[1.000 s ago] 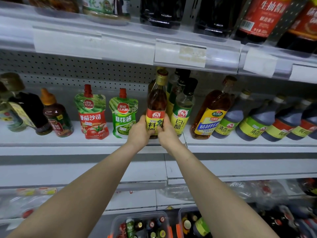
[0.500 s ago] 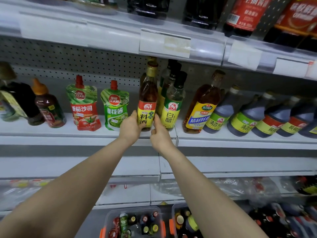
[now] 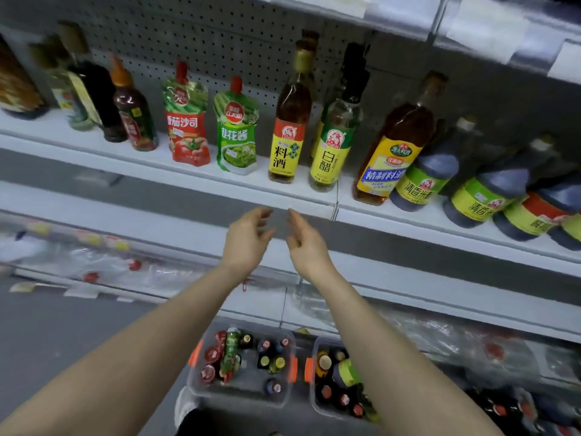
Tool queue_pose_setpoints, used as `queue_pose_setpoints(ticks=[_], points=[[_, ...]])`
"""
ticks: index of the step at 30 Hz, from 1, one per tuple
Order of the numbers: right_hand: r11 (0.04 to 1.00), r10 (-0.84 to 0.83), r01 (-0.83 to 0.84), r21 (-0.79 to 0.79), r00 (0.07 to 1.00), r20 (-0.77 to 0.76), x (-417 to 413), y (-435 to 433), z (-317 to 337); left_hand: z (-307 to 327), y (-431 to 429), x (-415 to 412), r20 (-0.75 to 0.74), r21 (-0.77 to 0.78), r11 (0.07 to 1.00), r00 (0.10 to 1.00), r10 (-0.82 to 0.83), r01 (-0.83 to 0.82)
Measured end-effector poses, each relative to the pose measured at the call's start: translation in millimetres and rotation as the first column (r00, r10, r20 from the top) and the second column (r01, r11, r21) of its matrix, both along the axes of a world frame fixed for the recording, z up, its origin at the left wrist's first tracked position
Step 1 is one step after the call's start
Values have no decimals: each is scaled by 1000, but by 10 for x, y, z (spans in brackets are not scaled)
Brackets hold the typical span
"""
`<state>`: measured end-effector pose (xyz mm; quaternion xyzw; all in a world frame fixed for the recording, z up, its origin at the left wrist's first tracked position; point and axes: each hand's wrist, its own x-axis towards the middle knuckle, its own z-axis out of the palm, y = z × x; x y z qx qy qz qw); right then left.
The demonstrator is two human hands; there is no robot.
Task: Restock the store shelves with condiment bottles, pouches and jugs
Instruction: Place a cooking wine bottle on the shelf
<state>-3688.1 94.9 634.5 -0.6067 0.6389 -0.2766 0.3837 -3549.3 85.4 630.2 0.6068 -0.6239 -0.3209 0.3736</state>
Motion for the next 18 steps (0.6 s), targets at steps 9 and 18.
queue_pose_setpoints(ticks=[9,18], points=[[986,83,-96,134,991,103,-111,600,-677,-701,826,37,-2,143,982,992,123,-121],[942,90,-110,317,993,79,-167,1204,-1654,-1577,1501,166,28,370,913,984,174,-172]])
